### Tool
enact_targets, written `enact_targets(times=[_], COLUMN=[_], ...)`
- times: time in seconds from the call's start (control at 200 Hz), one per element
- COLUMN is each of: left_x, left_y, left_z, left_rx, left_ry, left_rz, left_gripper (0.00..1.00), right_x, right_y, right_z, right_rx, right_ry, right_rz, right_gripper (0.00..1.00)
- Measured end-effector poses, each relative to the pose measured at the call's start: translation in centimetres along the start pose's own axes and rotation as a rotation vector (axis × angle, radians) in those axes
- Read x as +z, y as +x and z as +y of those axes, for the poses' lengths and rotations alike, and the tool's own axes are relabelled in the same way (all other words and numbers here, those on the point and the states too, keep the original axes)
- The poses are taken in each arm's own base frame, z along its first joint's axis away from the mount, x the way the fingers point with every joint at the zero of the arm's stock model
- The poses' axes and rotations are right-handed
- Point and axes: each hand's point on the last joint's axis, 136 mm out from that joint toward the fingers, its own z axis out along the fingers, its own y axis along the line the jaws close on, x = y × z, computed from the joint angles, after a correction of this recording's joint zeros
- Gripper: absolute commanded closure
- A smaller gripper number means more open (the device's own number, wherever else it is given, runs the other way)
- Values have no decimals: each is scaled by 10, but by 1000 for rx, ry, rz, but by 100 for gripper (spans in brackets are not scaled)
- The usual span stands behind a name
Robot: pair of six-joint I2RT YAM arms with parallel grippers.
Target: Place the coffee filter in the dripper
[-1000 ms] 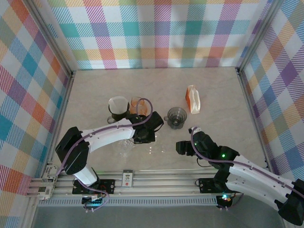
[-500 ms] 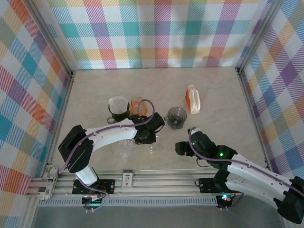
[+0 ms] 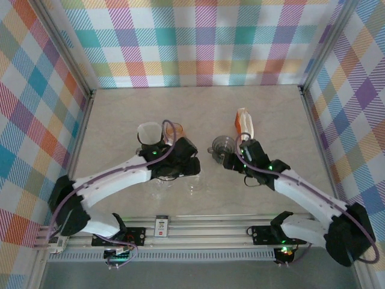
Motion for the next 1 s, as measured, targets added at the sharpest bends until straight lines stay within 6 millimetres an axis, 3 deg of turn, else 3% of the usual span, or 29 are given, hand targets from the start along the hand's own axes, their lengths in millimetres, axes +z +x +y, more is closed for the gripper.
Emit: enact_targets(times=[0.18, 0.335, 0.475, 0.74, 0.86, 1.0], left_x=[-42, -66, -83, -106, -110, -111], left_y=[-9, -9, -8, -13, -14, -13], left_z=[5, 22, 37, 56, 61, 67], left_rx=[-1, 1, -3, -22, -27, -30], left_ry=[113, 158, 182, 199, 193, 186], left_rz=[-113, -193, -258, -354, -374, -390], left_gripper=[23, 14, 10, 8, 7, 7], right_x=[35, 63, 75, 72, 61, 27], right_y=[-31, -32, -26, -37, -34, -32], right_z=[0, -12, -17, -3, 0, 9], right_rx=[41, 68, 85, 70, 35, -18], right_ry=[43, 100, 125, 81, 67, 8], right_rz=[15, 57, 87, 79, 103, 119], right_gripper=[38, 52, 66, 95, 100, 100])
